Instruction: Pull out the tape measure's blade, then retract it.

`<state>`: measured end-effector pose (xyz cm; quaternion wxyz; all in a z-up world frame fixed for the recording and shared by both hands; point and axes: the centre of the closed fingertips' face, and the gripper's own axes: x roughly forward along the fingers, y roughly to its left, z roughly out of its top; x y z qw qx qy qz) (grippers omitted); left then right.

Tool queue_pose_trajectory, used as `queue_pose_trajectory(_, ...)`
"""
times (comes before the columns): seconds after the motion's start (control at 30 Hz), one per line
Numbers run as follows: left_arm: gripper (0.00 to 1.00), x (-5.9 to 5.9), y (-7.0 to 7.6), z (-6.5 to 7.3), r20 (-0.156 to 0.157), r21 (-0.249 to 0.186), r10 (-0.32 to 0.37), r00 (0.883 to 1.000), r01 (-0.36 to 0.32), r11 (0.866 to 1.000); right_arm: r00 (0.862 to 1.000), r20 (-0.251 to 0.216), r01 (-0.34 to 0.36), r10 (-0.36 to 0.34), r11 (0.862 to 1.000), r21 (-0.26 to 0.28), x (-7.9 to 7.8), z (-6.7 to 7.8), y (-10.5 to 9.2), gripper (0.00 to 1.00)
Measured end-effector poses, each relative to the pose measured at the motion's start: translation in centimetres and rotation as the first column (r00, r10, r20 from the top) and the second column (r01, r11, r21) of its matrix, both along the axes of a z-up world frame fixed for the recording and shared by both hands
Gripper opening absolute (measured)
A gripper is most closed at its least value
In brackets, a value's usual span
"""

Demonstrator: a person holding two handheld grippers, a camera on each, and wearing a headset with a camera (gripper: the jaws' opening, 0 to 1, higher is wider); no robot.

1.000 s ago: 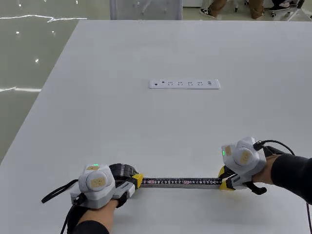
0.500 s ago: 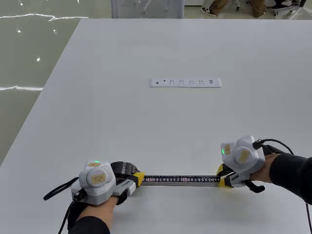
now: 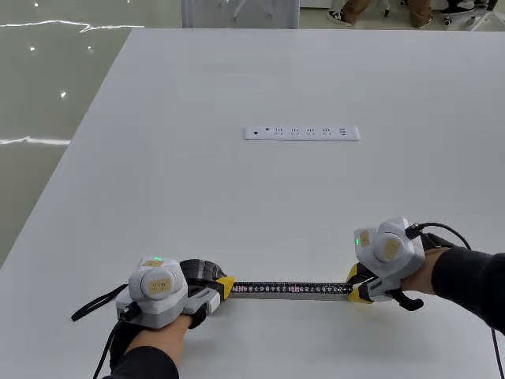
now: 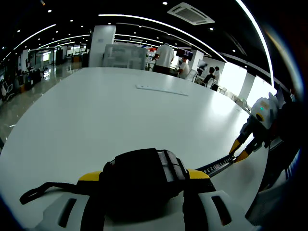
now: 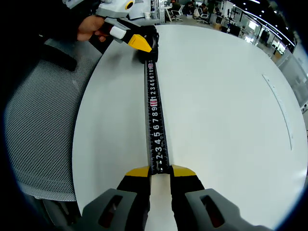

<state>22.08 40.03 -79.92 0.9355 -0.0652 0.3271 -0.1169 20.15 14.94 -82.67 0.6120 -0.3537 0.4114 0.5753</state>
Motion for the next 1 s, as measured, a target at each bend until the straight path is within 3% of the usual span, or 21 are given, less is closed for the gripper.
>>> queue_pose_trajectory(1.0,0.61,0.0,0.0,0.0,-0.005,-0.007,0.002,1.000,-0.002,1.000,1.000,-0.009,-0.001,0.002,1.000,0.029,-0.3,-0.1,2.3,0.12)
